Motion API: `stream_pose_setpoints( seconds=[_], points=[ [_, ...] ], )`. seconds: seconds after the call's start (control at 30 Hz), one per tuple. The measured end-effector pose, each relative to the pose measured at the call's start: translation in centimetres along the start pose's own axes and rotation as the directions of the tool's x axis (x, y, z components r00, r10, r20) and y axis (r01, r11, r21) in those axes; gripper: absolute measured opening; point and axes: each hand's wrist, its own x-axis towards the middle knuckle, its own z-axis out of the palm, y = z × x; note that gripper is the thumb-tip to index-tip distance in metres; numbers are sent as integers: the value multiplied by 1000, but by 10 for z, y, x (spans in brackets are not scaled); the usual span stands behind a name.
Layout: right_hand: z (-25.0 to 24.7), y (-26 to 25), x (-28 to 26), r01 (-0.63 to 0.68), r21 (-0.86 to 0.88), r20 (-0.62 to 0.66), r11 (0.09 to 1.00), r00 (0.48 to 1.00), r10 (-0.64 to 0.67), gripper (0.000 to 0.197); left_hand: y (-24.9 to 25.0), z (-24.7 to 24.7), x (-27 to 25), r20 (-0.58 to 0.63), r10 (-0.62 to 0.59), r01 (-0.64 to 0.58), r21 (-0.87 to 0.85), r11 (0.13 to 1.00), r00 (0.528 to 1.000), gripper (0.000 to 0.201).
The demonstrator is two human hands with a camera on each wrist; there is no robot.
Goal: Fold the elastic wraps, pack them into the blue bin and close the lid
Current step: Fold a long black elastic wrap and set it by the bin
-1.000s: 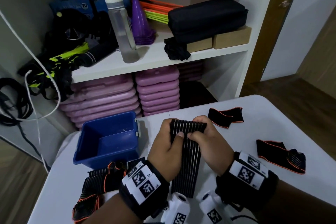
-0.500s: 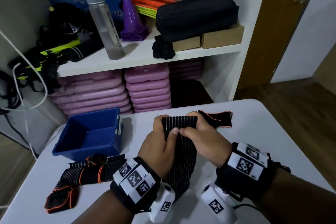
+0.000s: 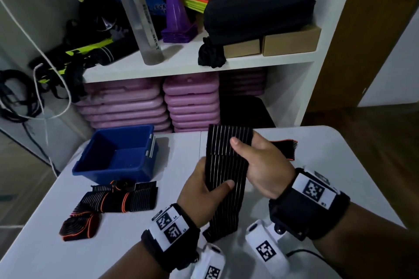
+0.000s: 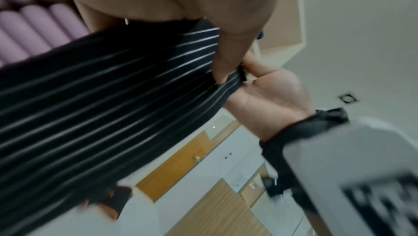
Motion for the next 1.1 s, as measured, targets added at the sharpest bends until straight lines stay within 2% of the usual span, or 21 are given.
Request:
stream_pose_setpoints(
  seconds=[0.13,0.23,0.33,0.47,0.53,0.63,0.7,0.73,0.77,0.87,0.93,1.0,1.1],
  points=[
    [11,-13,14,75,111,-83,991,994,-66,36,-21,-5,-3,40,-88,91,-65,994,995,33],
    [17,-21,25,107,189,-103,976,991,-89,27,-37,-13,-1,61,-147,149,-44,988,987,27],
    [22,-30,36,107,237,-65,966,993,-94,32,-59,-26,2,138,-182,170,92,981,974,25],
    [22,-41,43,138,261,-34,955,990,-134,36,-92,-48,11,215,-306,232,314,921,927,24],
    [17,-40,42,113,261,17,959,992,-122,42,-105,-57,19,190,-346,239,428,871,919,19],
    [3,-26,31,-11,211,53,977,999,0,56,-111,-70,40,39,-345,251,609,752,938,13],
    [-9,-13,19,-100,148,79,984,993,89,75,-117,-81,61,-56,-329,288,633,718,943,13],
    [-15,-6,11,-141,118,91,983,987,131,76,-122,-85,71,-84,-323,303,619,724,943,17],
    [-21,2,3,-179,76,99,981,980,171,67,-128,-89,81,-98,-312,308,590,746,945,23],
    [-33,22,-17,-247,-122,95,961,961,259,22,-148,-92,111,-85,-263,273,435,858,961,38],
    [-41,37,-21,-277,-266,73,923,949,306,21,-158,-91,133,-91,-180,202,423,883,979,47],
    [-51,52,-23,-298,-431,50,851,934,353,18,-162,-88,153,-94,-43,81,454,887,995,52],
    [-70,81,-24,-264,-677,34,687,921,388,12,-155,-84,174,-1,89,-71,605,793,996,32]
  ],
)
